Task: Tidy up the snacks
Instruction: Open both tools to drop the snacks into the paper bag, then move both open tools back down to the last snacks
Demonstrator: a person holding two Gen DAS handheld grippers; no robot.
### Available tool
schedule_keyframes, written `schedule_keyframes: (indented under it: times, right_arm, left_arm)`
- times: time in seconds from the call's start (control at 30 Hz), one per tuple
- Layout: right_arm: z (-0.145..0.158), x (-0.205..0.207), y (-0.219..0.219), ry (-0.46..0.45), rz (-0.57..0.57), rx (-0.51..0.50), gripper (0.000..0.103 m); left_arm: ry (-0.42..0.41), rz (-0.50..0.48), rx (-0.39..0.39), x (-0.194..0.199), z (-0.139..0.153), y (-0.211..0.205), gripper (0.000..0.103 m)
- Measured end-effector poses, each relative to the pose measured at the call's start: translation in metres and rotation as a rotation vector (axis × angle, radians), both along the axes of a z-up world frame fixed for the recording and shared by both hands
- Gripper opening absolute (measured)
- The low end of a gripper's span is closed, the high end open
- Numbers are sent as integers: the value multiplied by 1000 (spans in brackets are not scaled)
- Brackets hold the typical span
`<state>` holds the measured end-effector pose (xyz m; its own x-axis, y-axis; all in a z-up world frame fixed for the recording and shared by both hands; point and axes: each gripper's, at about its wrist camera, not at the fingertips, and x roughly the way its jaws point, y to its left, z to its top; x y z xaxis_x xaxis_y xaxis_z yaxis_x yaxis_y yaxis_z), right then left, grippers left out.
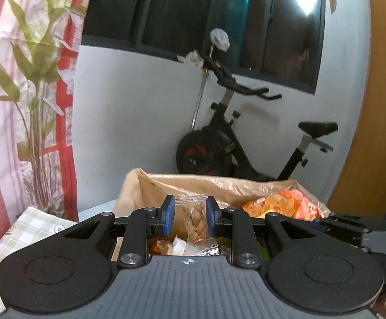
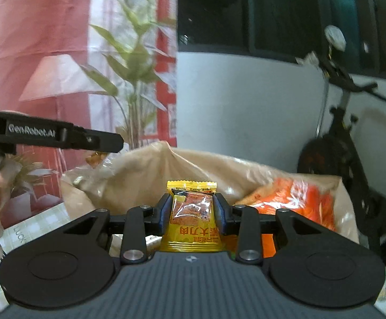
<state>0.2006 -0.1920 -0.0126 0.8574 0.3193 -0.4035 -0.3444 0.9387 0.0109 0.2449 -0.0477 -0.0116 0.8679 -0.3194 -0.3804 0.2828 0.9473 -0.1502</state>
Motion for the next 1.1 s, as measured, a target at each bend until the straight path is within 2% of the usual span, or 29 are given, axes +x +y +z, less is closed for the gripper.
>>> schedule_keyframes:
  times: [0.03,0.13,0.17,0.2,0.3,0.47,0.67,0.93,1.1]
  right_arm:
    - [0,-2,-2,-2,-10,1,37]
    - [3,-8,-6,-16,-16,5,50]
    - [4,-11,-8,-21,-19,7,57]
    - [7,-15,-10,-30,-29,7,61]
    - [14,-28,-15,-53,-37,32,61]
    - [21,-53,-15,-82,-32,56,62]
    - [17,-85,-5,-104,-8,67,63]
    - [-7,-114,16,-76,31,100,63]
    - [-28,-119,29,-21,48,109,63]
  left_arm:
    - [13,-10,-1,3,-3,-1,29]
    - [24,-11,-7,3,-8,6,53]
    - [17,-2,-11,0,-8,9,54]
    - [16,1,-15,-2,-8,10,54]
    - [15,-10,-17,-12,-4,16,55]
    - [-22,-1,13,-36,3,28,64]
    - [-26,25,9,-69,0,54,64]
    - [25,94,2,-106,-27,93,64]
    - [116,138,-13,-114,-60,110,64]
